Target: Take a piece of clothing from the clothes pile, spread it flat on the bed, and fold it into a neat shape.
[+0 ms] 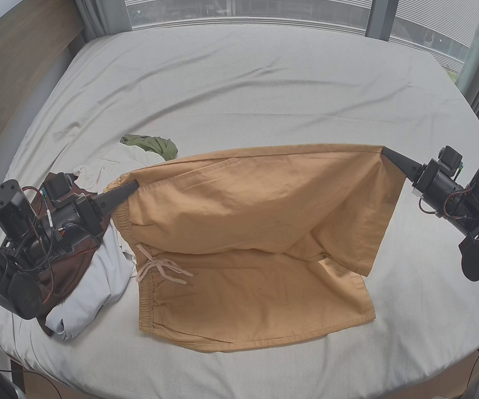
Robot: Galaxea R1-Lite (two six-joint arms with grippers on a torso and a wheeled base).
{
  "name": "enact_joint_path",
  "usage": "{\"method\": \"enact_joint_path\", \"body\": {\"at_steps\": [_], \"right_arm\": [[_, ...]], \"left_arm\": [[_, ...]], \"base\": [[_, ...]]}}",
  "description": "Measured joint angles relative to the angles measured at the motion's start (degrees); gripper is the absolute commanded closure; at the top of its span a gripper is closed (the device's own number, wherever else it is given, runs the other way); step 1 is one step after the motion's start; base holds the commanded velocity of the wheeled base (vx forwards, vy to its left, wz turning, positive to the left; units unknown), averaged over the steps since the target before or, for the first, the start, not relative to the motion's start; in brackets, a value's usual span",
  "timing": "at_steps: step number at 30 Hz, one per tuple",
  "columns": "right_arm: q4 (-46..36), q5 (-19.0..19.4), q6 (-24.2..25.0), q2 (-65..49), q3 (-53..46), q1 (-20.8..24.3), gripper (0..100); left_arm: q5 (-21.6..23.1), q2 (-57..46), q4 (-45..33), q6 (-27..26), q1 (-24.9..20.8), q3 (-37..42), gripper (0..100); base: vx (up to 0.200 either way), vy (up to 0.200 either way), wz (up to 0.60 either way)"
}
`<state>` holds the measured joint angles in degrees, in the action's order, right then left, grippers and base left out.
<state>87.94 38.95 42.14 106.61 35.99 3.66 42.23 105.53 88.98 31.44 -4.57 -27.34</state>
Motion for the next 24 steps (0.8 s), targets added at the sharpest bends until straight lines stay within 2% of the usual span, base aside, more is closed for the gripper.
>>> {"method": "enact_joint_path", "body": {"at_steps": [13,20,24], "right_arm": [[0.0,0.3,0.0,0.1,-0.4,0.4,100],[-2.1,0.4,0.0,0.9,2.7,1.2,100],[-3.9,0.4,0.0,2.3,5.6,1.4,100]], "left_arm": [[-0.7,0.0,0.0,-0.1,0.2,-0.5,100],[-7.4,0.1,0.0,0.0,-0.4,-2.6,100],[-9.0,0.5,0.0,0.3,-0.5,-4.8,100]], "base": [[0.000,0.000,0.00],[0.000,0.000,0.00],[0.000,0.000,0.00]]}}
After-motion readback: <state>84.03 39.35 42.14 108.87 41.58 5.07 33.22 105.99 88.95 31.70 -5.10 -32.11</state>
